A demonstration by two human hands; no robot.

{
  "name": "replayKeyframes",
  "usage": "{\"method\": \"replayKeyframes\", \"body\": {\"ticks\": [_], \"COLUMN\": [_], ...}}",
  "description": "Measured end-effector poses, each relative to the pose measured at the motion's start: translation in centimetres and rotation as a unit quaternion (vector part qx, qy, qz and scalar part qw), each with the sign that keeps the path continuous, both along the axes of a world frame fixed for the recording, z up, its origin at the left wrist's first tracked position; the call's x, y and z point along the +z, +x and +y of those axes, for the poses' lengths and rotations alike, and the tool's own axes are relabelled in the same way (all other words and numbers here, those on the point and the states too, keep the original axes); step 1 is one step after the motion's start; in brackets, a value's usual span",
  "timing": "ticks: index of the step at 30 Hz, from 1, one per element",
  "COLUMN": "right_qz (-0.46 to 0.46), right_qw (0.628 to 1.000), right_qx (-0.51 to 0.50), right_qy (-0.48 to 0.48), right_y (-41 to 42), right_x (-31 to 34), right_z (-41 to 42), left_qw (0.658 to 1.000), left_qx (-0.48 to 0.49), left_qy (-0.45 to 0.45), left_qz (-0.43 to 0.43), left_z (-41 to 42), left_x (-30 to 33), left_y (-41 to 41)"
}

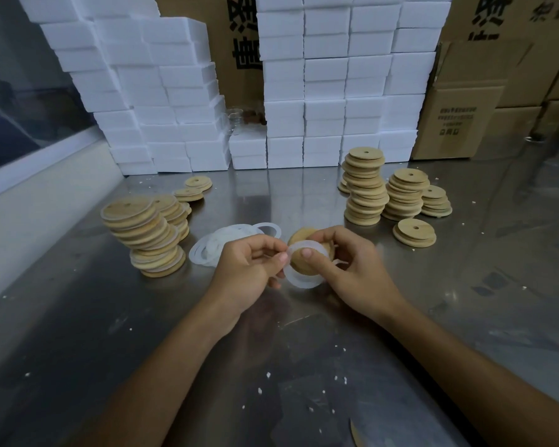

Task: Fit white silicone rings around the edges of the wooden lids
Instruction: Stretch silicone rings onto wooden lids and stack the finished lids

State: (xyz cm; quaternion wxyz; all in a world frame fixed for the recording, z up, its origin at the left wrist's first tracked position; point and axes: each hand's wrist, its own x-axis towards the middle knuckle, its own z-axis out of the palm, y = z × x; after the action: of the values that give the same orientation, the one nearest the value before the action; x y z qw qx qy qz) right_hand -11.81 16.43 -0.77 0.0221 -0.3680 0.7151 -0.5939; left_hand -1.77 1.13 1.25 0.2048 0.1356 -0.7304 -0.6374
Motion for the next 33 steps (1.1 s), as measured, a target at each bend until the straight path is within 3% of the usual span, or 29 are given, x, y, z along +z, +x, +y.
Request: {"method": "replayKeyframes", "body": {"ticks": [5, 11, 22, 33], "right_qz": [0.027, 0.018, 0.075, 0.064], "right_qw": [0.999, 0.999, 0.996, 0.997], "right_qx": [0.035, 0.039, -0.018, -0.039], "right_qy": [0.006, -0.001, 0.035, 0.006], "right_y": [0.0, -0.3, 0.0, 0.3], "right_x": [-0.1, -0.5, -0.4, 0.2], "right_z": [-0.2, -0.2, -0.2, -0.1], "left_qw": [0.998, 0.994, 0.993, 0.975], "left_qx": [0.065, 0.040, 0.087, 0.100], "left_qy": [0.017, 0.097, -0.064, -0.185], "left_qz": [-0.021, -0.021, 0.048, 0.074], "left_z": [0.0, 0.9, 1.0, 0.6], "left_x": [-0.6, -1.0, -1.7, -1.7], "left_y": [-0.5, -0.8, -0.9, -0.9]}}
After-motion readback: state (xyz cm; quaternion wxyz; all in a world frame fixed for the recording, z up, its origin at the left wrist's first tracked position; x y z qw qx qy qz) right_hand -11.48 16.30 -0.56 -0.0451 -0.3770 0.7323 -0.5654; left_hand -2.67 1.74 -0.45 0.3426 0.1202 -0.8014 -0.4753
